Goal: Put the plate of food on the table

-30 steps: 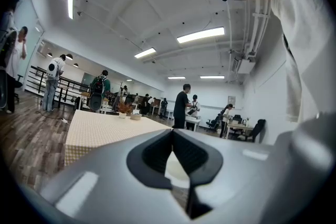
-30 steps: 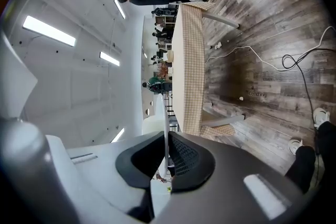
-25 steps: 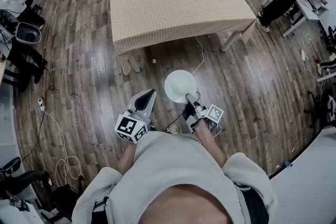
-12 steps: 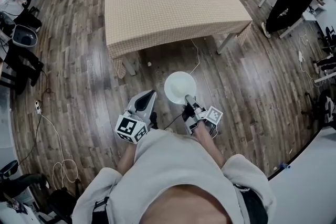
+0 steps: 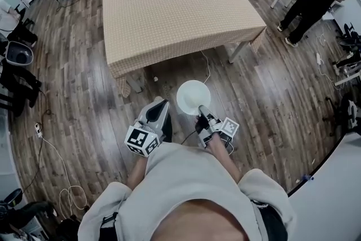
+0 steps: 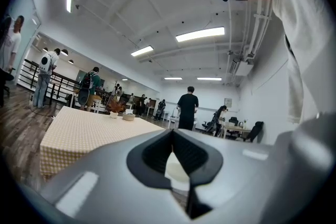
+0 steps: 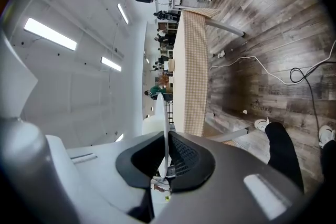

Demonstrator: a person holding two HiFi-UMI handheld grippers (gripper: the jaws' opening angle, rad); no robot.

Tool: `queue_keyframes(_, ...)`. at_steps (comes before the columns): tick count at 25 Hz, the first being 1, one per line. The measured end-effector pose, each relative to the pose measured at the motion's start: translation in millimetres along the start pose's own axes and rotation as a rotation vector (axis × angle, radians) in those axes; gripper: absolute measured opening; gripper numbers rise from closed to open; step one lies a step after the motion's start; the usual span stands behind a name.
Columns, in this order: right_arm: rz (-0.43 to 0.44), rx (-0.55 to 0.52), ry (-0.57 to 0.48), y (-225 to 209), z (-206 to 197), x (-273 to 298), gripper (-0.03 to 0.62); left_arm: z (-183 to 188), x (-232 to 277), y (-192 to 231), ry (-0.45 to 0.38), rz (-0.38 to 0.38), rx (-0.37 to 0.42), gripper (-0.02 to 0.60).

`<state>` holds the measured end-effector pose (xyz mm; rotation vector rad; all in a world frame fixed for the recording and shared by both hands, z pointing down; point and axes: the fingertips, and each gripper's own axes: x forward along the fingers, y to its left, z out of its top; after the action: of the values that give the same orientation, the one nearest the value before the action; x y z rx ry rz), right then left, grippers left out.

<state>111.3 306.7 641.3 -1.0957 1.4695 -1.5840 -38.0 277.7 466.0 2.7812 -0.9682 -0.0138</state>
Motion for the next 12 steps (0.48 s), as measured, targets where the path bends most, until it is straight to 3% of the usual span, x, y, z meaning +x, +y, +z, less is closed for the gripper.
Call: queue_keyframes(12,-0.007,-0.036,-0.02,22.4,56.6,124.7,0.018,27.8,88.1,109.1,0.012,-0.039,-0.009,0.009)
